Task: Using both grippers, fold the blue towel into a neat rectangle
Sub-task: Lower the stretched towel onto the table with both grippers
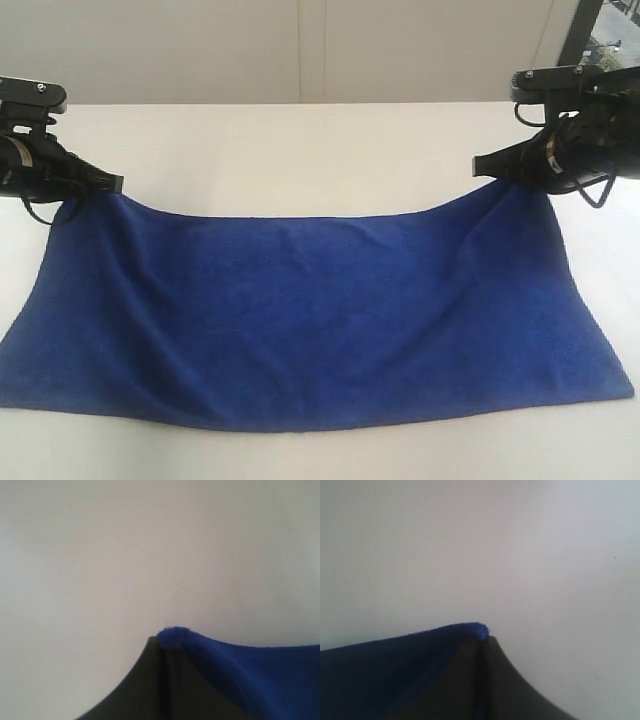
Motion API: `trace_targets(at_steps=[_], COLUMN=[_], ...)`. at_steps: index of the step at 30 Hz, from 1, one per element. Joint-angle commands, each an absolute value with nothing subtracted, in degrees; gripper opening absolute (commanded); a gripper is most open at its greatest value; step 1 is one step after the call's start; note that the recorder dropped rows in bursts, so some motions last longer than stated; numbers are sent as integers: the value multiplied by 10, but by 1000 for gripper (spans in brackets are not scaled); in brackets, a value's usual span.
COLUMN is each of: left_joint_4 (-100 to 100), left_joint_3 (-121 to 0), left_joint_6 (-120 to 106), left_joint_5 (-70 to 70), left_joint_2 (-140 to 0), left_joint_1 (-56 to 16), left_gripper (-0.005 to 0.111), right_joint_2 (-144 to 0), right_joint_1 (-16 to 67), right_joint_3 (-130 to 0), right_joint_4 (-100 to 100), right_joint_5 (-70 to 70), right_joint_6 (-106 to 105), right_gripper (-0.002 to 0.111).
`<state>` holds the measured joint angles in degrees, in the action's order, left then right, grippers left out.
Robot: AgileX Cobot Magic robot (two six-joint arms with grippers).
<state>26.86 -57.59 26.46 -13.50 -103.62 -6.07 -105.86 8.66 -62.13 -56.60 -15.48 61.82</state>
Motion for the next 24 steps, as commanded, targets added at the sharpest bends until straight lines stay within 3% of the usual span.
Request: trace_targets(at_steps=[1, 24], left_joint_4=[273, 244], left_joint_3=[-590, -687], left_joint_6=[267, 270], left_joint_5=[-138, -223], left_joint_2=[-1054, -1163], left_joint_1=[-53, -30], left_gripper=[0, 0], right_joint_2=[-1086, -1178], right_joint_1=[66, 50], right_joint_3=[-651, -749], right_joint_4=[-573, -574], right_joint_5=[-153, -135], right_joint_6=[622, 618], right_gripper=[0, 0])
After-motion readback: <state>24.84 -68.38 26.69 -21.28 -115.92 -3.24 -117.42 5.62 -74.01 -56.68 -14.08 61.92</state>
